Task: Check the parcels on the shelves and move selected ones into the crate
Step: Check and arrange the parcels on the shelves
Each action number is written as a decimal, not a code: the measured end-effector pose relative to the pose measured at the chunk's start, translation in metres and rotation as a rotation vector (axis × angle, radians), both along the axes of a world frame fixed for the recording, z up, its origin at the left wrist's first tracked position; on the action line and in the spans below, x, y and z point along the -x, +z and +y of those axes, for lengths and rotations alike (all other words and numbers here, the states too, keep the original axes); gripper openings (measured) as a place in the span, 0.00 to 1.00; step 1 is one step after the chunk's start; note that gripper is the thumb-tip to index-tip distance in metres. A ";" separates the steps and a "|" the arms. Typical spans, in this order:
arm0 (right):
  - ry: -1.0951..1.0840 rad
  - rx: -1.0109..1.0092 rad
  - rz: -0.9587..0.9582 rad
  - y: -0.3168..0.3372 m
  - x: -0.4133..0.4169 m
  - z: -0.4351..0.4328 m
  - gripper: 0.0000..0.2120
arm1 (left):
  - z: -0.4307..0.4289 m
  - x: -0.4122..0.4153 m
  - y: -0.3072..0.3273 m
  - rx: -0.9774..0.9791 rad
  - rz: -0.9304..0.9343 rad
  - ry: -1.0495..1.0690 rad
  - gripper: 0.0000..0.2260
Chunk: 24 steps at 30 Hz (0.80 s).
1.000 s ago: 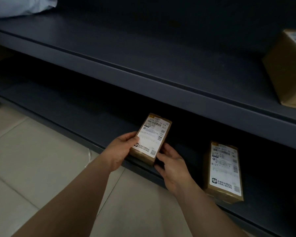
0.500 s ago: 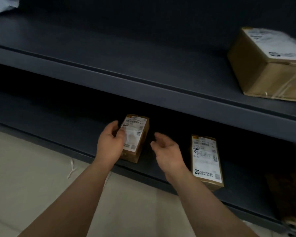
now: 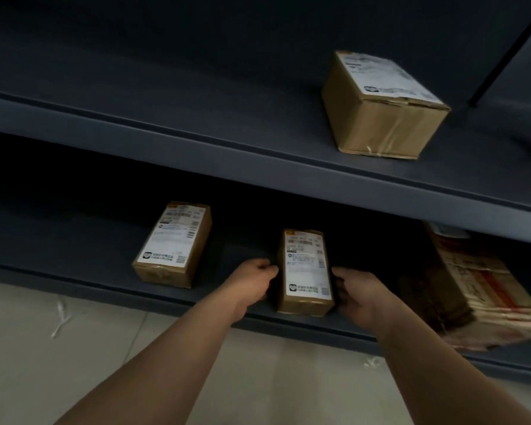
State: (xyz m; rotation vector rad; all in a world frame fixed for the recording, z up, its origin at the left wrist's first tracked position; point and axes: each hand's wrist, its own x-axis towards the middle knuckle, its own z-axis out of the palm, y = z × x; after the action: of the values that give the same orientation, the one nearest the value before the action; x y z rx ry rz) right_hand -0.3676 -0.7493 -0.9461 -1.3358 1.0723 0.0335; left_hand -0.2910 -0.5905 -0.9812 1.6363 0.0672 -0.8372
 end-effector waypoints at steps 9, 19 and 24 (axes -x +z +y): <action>0.107 -0.206 -0.061 0.003 0.014 -0.020 0.15 | 0.005 -0.002 0.003 0.158 0.101 -0.050 0.18; 0.153 -0.363 -0.208 0.005 0.010 -0.024 0.19 | 0.017 -0.009 0.017 0.322 0.112 -0.047 0.20; 0.162 -0.343 -0.196 0.005 0.009 -0.019 0.18 | 0.020 -0.012 0.015 0.290 0.118 -0.054 0.20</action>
State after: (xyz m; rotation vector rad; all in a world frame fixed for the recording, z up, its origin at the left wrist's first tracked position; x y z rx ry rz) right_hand -0.3769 -0.7682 -0.9408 -1.0867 0.7518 0.1950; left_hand -0.2795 -0.5704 -0.9660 1.3210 -0.0155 -0.9383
